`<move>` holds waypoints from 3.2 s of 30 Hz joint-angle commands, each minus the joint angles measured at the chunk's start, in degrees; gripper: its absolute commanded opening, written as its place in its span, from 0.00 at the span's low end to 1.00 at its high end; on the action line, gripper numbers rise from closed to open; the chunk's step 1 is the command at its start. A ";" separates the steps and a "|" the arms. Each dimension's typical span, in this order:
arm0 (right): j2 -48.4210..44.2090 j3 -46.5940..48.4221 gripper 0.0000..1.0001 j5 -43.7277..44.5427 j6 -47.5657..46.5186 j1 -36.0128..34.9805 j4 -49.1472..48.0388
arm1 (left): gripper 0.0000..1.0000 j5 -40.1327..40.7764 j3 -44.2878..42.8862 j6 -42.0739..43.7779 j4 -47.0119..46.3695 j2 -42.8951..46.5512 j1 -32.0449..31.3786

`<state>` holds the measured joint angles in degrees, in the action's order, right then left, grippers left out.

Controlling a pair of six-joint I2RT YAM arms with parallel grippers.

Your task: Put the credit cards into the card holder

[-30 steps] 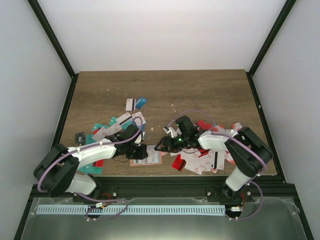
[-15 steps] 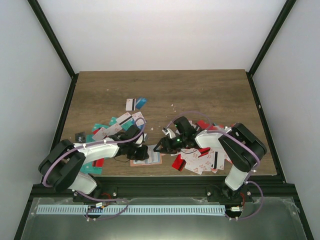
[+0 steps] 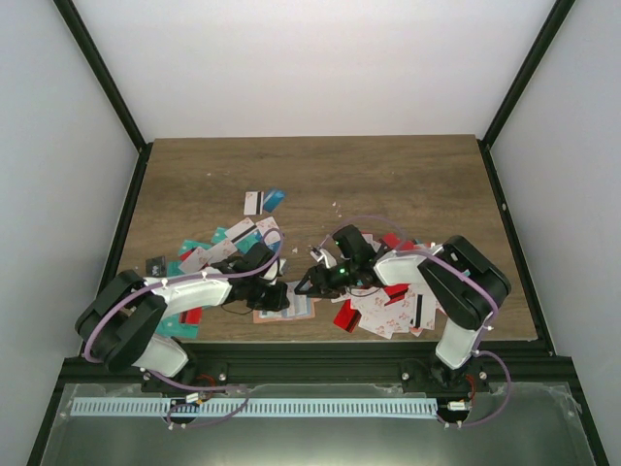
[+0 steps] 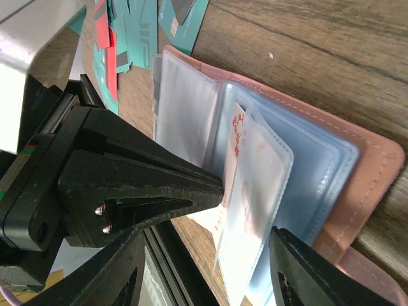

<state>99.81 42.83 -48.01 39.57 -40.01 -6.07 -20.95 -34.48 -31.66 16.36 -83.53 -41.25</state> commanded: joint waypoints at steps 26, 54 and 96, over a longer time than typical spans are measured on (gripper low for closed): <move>3.20 3.19 0.51 -0.82 1.38 -2.44 -1.37 | 0.05 6.12 -2.05 -2.11 12.24 15.64 0.10; -12.91 23.50 0.59 14.33 -13.37 -7.65 23.29 | 0.53 17.41 -8.45 -9.94 24.41 32.63 1.35; -25.78 1.68 0.99 16.74 -4.32 30.08 33.98 | 0.69 -3.49 -49.60 0.48 13.77 -26.42 1.17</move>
<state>69.47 42.54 -24.84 38.76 -12.01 32.84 -22.96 -77.73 -32.47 28.86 -105.01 -39.66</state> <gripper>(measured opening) 0.998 0.709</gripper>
